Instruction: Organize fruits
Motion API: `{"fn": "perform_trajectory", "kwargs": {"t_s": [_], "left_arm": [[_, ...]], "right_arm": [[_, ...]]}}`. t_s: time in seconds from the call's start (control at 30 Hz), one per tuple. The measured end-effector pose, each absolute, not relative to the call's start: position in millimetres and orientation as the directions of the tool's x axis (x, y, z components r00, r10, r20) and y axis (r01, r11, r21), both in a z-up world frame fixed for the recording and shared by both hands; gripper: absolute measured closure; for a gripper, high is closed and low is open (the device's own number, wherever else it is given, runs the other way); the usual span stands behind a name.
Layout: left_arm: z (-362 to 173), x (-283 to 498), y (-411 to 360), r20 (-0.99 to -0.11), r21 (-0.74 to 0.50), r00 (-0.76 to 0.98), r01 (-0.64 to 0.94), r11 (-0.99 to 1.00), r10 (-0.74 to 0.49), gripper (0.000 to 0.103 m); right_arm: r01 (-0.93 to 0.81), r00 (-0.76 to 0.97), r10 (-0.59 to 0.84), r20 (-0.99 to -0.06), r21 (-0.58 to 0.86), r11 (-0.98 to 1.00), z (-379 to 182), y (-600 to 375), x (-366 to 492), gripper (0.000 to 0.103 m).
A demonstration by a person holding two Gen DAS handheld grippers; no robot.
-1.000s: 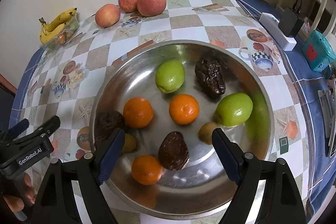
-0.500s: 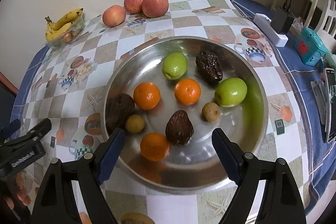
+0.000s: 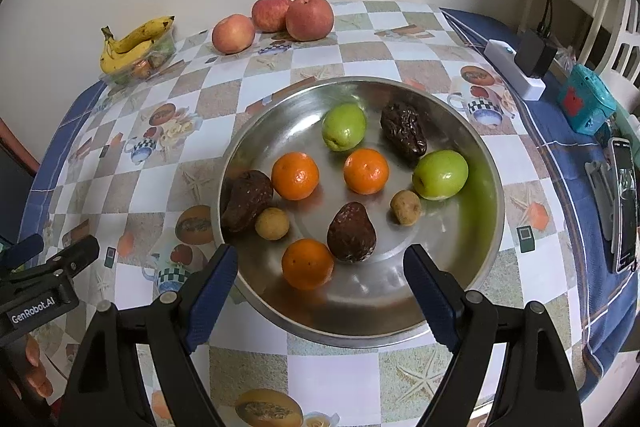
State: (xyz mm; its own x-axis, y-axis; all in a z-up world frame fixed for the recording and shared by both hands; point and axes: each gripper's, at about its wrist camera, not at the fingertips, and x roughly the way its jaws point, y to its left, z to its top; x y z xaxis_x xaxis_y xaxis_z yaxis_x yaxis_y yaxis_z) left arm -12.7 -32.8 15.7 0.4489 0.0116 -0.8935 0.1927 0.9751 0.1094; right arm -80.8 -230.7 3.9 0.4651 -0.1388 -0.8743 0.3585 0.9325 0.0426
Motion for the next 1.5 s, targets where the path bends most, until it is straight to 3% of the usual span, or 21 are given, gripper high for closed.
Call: {"fn": "perform_trajectory", "kwargs": {"t_s": [1.5], "left_arm": [[5.6, -11.2, -30.9, -0.922, 0.082, 0.386, 0.195, 0.977, 0.0, 0.0]], "right_arm": [[0.368, 0.449, -0.126, -0.885, 0.054, 0.928, 0.7, -233.1, -81.1, 0.018]]}}
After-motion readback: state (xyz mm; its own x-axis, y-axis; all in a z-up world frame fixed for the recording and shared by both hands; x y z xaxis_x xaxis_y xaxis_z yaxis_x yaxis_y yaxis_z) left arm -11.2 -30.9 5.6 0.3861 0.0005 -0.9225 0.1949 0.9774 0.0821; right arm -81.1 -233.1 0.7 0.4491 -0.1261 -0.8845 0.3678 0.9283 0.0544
